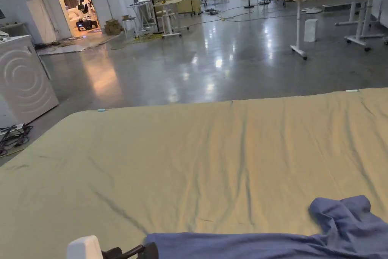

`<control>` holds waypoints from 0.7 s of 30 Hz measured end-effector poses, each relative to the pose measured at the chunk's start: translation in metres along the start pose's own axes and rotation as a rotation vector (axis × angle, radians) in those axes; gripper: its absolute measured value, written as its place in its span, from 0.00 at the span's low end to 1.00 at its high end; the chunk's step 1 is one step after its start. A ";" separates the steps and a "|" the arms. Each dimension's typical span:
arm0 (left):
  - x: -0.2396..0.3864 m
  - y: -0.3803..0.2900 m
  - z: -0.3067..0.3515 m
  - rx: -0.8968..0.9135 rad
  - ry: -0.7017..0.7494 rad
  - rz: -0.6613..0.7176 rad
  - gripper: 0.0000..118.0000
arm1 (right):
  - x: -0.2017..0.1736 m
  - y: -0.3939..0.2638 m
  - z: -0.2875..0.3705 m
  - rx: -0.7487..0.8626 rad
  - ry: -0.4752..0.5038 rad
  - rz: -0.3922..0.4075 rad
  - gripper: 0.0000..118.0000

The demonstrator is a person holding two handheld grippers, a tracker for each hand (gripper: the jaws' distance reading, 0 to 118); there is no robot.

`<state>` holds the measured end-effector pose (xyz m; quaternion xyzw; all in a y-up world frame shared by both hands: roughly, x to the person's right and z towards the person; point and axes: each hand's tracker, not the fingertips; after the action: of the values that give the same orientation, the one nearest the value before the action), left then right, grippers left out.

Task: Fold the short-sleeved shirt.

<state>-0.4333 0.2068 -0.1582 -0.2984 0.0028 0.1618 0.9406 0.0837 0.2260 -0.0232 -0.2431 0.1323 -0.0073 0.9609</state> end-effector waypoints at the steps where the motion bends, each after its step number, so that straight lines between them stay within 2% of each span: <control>1: -0.007 0.002 -0.024 -0.045 0.023 -0.030 0.68 | 0.002 -0.003 -0.004 -0.018 0.004 -0.005 0.00; 3: -0.017 0.006 -0.077 -0.167 0.074 -0.114 0.68 | 0.005 -0.010 -0.011 -0.055 0.005 -0.015 0.00; 4: -0.011 0.008 -0.091 -0.194 0.100 -0.105 0.68 | 0.006 -0.012 -0.014 -0.069 0.008 -0.018 0.00; 9: -0.041 0.016 -0.166 -0.285 0.149 0.183 0.68 | 0.008 -0.024 -0.019 -0.113 0.006 -0.048 0.00; 11: -0.046 0.014 -0.184 -0.289 0.189 0.187 0.68 | 0.013 -0.031 -0.021 -0.142 0.014 -0.113 0.00; 13: -0.052 0.014 -0.195 -0.279 0.208 0.134 0.66 | 0.016 -0.037 -0.022 -0.153 0.008 -0.124 0.00; 14: -0.046 0.015 -0.196 -0.292 0.232 0.097 0.58 | 0.017 -0.039 -0.022 -0.156 0.001 -0.123 0.00; 16: -0.032 0.013 -0.199 -0.312 0.323 -0.040 0.25 | 0.019 -0.042 -0.023 -0.168 -0.008 -0.115 0.00; 17: -0.024 0.010 -0.201 -0.317 0.345 -0.152 0.14 | 0.017 -0.039 -0.023 -0.171 -0.011 -0.111 0.00; 19: -0.017 0.006 -0.205 -0.332 0.274 -0.225 0.10 | 0.020 -0.038 -0.025 -0.175 -0.013 -0.113 0.00; 21: 0.004 0.000 -0.207 -0.358 0.327 -0.268 0.08 | 0.023 -0.036 -0.027 -0.175 -0.015 -0.119 0.00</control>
<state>-0.4100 0.0916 -0.3283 -0.4796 0.0866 -0.0163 0.8731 0.1010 0.1798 -0.0351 -0.3334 0.1108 -0.0508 0.9349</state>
